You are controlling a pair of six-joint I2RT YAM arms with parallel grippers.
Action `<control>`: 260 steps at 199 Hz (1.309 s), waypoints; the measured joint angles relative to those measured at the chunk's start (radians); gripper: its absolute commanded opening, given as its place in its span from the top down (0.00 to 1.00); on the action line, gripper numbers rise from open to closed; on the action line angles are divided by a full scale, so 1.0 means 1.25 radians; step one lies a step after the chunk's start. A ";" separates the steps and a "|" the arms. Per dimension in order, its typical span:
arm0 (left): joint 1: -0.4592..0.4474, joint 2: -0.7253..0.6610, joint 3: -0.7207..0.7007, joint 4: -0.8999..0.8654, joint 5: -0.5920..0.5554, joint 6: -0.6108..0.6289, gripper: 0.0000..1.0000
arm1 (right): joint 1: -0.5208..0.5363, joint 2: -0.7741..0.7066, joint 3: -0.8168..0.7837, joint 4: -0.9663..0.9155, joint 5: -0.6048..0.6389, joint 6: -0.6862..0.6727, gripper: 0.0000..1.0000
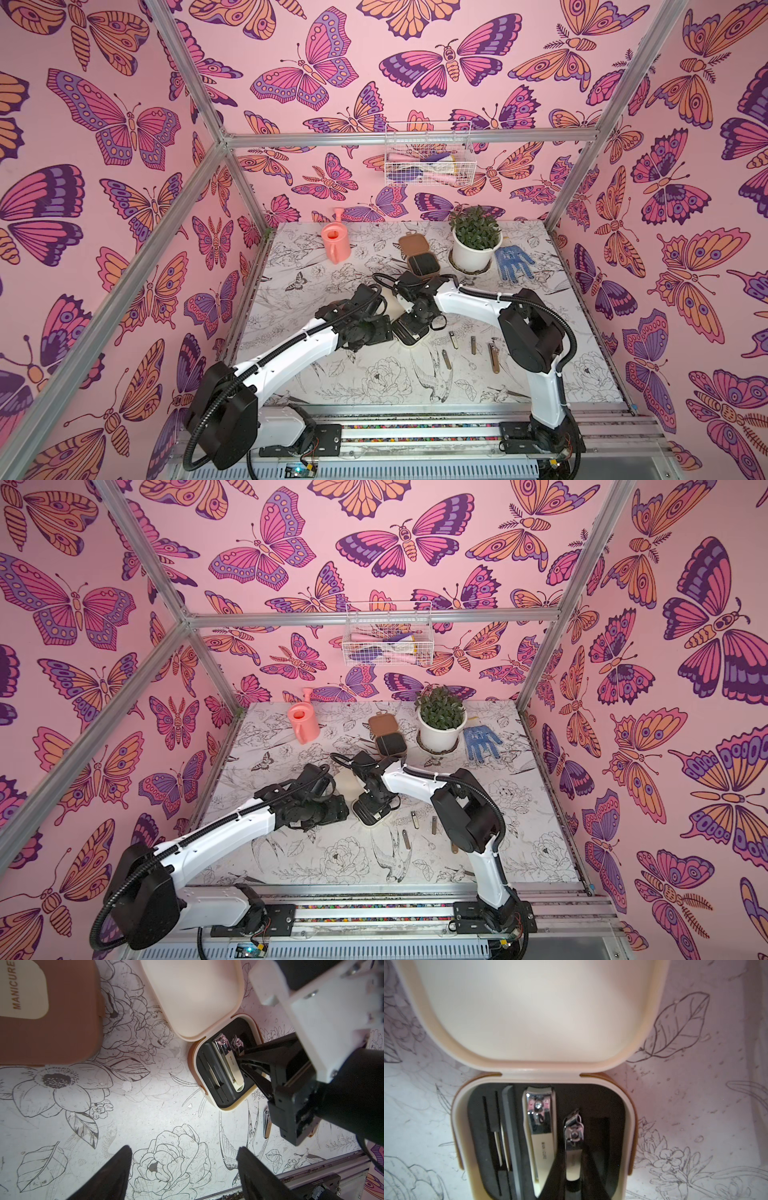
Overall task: Organize nail clipper sets
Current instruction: Place the nail clipper in the storage box.
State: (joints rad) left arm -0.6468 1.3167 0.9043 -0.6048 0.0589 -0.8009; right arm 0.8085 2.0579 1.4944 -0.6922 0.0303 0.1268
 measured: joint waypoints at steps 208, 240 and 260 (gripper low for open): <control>0.000 0.000 -0.002 0.000 0.001 0.000 0.19 | 0.018 0.038 0.046 -0.049 0.048 0.006 0.92; 0.000 0.000 -0.005 0.000 0.001 0.000 0.19 | 0.020 0.040 0.049 -0.052 0.052 0.006 0.89; 0.000 0.000 -0.005 0.000 0.001 0.000 0.19 | 0.020 0.039 0.049 -0.052 0.053 0.006 0.88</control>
State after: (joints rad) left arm -0.6464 1.3167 0.8986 -0.6048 0.0597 -0.8013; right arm 0.8330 2.1071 1.5558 -0.7567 0.0967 0.1349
